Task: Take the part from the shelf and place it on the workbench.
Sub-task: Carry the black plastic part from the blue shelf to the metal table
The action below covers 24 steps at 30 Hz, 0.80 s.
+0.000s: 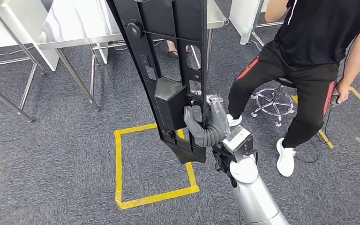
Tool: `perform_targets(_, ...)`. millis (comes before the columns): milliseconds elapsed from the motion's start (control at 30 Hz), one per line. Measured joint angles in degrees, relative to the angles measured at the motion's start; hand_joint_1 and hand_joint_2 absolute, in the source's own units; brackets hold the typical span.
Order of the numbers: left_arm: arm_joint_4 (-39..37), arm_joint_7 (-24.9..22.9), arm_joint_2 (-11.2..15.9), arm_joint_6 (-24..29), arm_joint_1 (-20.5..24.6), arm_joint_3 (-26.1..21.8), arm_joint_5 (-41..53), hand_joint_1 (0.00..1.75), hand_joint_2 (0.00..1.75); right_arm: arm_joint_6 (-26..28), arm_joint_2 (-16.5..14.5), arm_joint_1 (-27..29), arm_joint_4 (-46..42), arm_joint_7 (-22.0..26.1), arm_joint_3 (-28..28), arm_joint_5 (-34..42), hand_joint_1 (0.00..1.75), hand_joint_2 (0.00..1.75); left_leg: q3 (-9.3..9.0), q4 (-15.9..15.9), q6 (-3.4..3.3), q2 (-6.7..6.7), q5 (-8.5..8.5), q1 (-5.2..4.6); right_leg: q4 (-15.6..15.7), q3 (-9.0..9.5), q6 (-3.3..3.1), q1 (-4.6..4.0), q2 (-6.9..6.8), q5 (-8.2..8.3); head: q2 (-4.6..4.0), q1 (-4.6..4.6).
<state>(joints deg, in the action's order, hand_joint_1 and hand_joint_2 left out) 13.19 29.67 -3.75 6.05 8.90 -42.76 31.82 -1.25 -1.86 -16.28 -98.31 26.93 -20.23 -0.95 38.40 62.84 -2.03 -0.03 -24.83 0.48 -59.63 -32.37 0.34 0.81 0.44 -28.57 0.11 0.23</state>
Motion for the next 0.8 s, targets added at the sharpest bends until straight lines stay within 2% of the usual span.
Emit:
perform_targets(33,0.01,0.0,0.08,0.01,0.05,0.01,0.02,0.0,1.75,0.0,-0.03,-0.01,0.0,0.0,0.01,0.0,1.75,1.75,-0.93,-2.13,-0.53,0.08,0.59,-0.4,0.07,0.04,0.1,-0.03,0.0,-0.13,0.0,0.02)
perform_targets(67,0.02,0.0,0.15,0.01,0.09,0.02,0.03,0.0,1.75,0.0,-0.06,0.01,0.0,-0.01,0.01,0.0,1.75,1.75,-1.28,-2.96,-0.83,0.14,0.44,-0.7,0.2,0.02,0.29,0.02,-0.03,-0.22,0.0,0.03)
perform_targets(167,0.03,-0.01,0.17,0.02,0.07,0.03,0.01,0.0,1.75,0.0,-0.15,0.02,-0.04,-0.01,-0.02,-0.03,1.75,1.75,-2.33,-4.59,-0.87,-0.03,0.57,-0.74,0.51,0.21,1.14,0.0,-0.23,-0.53,0.0,0.04)
perform_targets(200,0.03,-0.01,0.11,0.02,0.08,0.03,0.01,0.0,1.75,0.0,-0.17,-0.07,-0.06,0.01,-0.02,-0.03,1.75,1.75,-3.0,-5.33,-0.86,-0.1,0.73,-0.58,-0.53,-0.18,1.25,-0.11,-0.29,-1.03,0.0,0.08)
perform_targets(233,0.03,-0.01,0.04,0.01,0.1,0.03,0.01,0.0,1.75,0.0,-0.19,-0.15,-0.07,0.03,-0.01,-0.03,1.75,1.75,-3.66,-5.96,-0.85,-0.14,0.85,-0.42,-2.74,-1.25,1.21,-0.2,-0.33,-1.92,0.0,0.13)
perform_targets(300,0.02,-0.02,-0.1,0.04,0.12,0.03,0.08,0.0,1.75,0.0,-0.09,-0.2,0.02,0.05,0.01,-0.02,1.75,1.75,-4.15,-6.17,-1.01,-0.23,0.6,-0.5,-10.11,-5.48,0.99,-0.15,-0.33,-4.29,0.0,0.15)
perform_targets(333,0.02,-0.06,-0.16,0.07,0.1,0.03,0.17,0.0,1.75,0.0,-0.01,-0.12,0.11,0.05,0.02,-0.02,1.75,1.75,-4.27,-6.15,-1.06,-0.32,0.41,-0.54,-13.16,-7.59,1.08,-0.14,-0.33,-4.94,0.0,0.15)
perform_targets(367,0.02,-0.1,-0.21,0.1,0.07,0.03,0.29,0.0,1.75,0.0,0.09,-0.03,0.21,0.04,0.02,-0.02,1.75,1.75,-4.42,-6.14,-1.05,-0.43,0.2,-0.57,-14.49,-8.9,1.39,-0.14,-0.33,-4.76,0.0,0.14)
perform_targets(400,0.02,-0.15,-0.25,0.13,0.04,0.03,0.39,0.0,1.75,0.0,0.18,0.0,0.28,0.04,0.02,-0.02,1.75,1.75,-4.65,-6.1,-0.97,-0.57,-0.03,-0.57,-13.34,-8.92,1.89,-0.12,-0.33,-3.54,0.0,0.14)
perform_targets(467,0.02,-0.2,-0.32,0.16,0.03,0.03,0.53,0.0,1.75,0.0,0.27,-0.02,0.33,0.05,0.01,-0.02,1.75,1.75,-5.27,-5.94,-0.62,-0.82,-0.65,-0.57,-5.79,-6.08,2.81,-0.06,-0.37,0.52,0.0,0.16)
perform_targets(500,0.02,-0.21,-0.33,0.18,0.04,0.03,0.55,0.0,1.75,0.0,0.28,-0.07,0.33,0.06,0.01,-0.01,1.75,1.75,-5.49,-5.72,-0.35,-0.94,-1.07,-0.7,-2.06,-4.39,2.84,-0.08,-0.38,2.2,0.0,0.15)
perform_targets(533,0.02,-0.21,-0.34,0.19,0.04,0.03,0.56,0.0,1.75,0.0,0.3,-0.11,0.34,0.07,0.0,0.01,1.75,1.75,-5.6,-5.53,-0.08,-1.01,-1.44,-0.8,0.43,-3.23,2.54,-0.08,-0.39,3.2,0.0,0.12)
perform_targets(567,0.02,-0.22,-0.33,0.19,0.04,0.03,0.57,0.0,1.75,0.0,0.31,-0.14,0.35,0.08,-0.01,0.02,1.75,1.75,-5.61,-5.39,0.18,-1.06,-1.73,-0.88,1.55,-2.66,2.04,-0.11,-0.38,3.56,0.0,0.09)
perform_targets(633,0.03,-0.22,-0.3,0.19,0.04,0.03,0.57,0.0,1.75,0.0,0.31,-0.15,0.36,0.1,-0.02,0.03,1.75,1.75,-5.62,-5.3,0.67,-1.06,-2.09,-0.8,1.65,-2.43,1.09,0.01,-0.35,3.47,0.0,0.05)
perform_targets(700,0.04,-0.22,-0.3,0.16,0.08,0.04,0.6,0.0,1.75,0.01,0.26,-0.14,0.33,0.12,-0.03,0.01,1.75,1.75,-5.05,-4.07,1.37,-0.9,-2.94,-0.56,1.89,-1.95,0.42,0.35,-0.34,3.29,0.0,0.0)
perform_targets(733,0.04,-0.22,-0.27,0.15,0.1,0.05,0.61,0.0,1.75,0.02,0.21,-0.13,0.31,0.13,-0.03,0.01,1.75,1.75,-3.95,-1.89,1.79,-0.75,-4.03,-0.39,2.0,-1.6,0.09,0.57,-0.37,3.13,0.0,-0.03)
perform_targets(800,0.03,-0.24,-0.22,0.14,0.02,0.06,0.64,0.0,1.75,0.01,0.14,-0.08,0.29,0.13,-0.05,0.0,1.75,1.75,0.18,5.57,2.55,-0.46,-6.98,0.03,2.01,-1.07,-0.46,0.6,-0.42,2.65,0.0,-0.12)
